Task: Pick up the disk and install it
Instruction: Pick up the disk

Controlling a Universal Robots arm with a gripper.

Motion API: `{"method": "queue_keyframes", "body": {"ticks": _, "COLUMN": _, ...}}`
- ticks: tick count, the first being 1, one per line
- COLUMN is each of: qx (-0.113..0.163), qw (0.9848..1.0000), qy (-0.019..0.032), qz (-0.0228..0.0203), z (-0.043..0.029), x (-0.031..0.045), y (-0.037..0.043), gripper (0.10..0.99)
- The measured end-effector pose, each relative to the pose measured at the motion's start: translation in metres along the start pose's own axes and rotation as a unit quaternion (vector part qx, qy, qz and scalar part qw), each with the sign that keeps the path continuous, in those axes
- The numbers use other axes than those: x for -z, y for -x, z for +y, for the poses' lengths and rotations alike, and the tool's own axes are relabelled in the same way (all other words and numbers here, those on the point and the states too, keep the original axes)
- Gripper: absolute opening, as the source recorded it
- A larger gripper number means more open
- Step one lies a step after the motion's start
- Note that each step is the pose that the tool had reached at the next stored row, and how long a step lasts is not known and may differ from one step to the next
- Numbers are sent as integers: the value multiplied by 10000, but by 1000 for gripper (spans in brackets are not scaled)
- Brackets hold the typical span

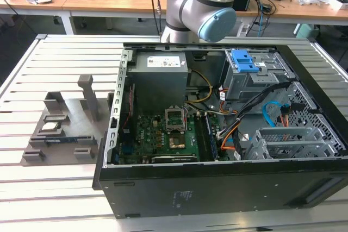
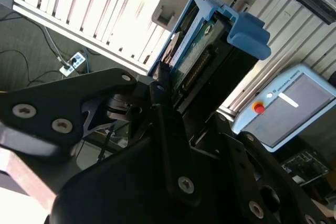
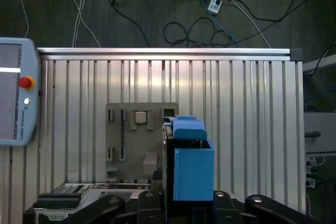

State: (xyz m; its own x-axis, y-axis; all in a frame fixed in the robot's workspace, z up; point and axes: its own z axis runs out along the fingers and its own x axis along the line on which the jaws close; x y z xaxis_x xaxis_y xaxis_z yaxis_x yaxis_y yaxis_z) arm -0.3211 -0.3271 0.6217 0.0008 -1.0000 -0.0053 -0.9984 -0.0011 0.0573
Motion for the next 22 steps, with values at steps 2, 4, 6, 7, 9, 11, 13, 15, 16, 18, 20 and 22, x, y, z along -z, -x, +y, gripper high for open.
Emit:
{"method": "queue_keyframes", "body": {"ticks": 2, "qx": 0, "qw": 10000, "qy": -1, "qz": 0, "z": 0, "x": 0, "y": 0, "gripper": 353}}
{"method": "queue_keyframes", "body": {"ticks": 4, "qx": 0, "qw": 10000, "qy": 0, "qz": 0, "z": 0, "x": 0, "y": 0, "gripper": 353}}
{"method": "queue_keyframes", "body": {"ticks": 6, "qx": 1, "qw": 10000, "qy": 0, "qz": 0, "z": -20, "x": 2, "y": -1, "gripper": 353}}
{"method": "queue_keyframes", "body": {"ticks": 7, "qx": 1, "qw": 10000, "qy": 1, "qz": 0, "z": -50, "x": 4, "y": -1, "gripper": 353}}
{"method": "queue_keyframes", "body": {"ticks": 9, "qx": 0, "qw": 10000, "qy": 4, "qz": 0, "z": -136, "x": 8, "y": -1, "gripper": 353}}
{"method": "queue_keyframes", "body": {"ticks": 11, "qx": 0, "qw": 10000, "qy": 7, "qz": 0, "z": -210, "x": 12, "y": 0, "gripper": 353}}
{"method": "queue_keyframes", "body": {"ticks": 13, "qx": 0, "qw": 10000, "qy": 12, "qz": 0, "z": -289, "x": 18, "y": 0, "gripper": 353}}
{"method": "queue_keyframes", "body": {"ticks": 15, "qx": 0, "qw": 10000, "qy": 18, "qz": 0, "z": -425, "x": 25, "y": -1, "gripper": 353}}
{"method": "queue_keyframes", "body": {"ticks": 16, "qx": 0, "qw": 10000, "qy": 20, "qz": 0, "z": -465, "x": 27, "y": -1, "gripper": 353}}
{"method": "queue_keyframes", "body": {"ticks": 18, "qx": 0, "qw": 10000, "qy": 25, "qz": 0, "z": -572, "x": 34, "y": -1, "gripper": 353}}
{"method": "queue_keyframes", "body": {"ticks": 20, "qx": 0, "qw": 10000, "qy": 28, "qz": 0, "z": -649, "x": 38, "y": -1, "gripper": 353}}
{"method": "queue_keyframes", "body": {"ticks": 22, "qx": -1, "qw": 10000, "qy": 31, "qz": 0, "z": -731, "x": 42, "y": -1, "gripper": 353}}
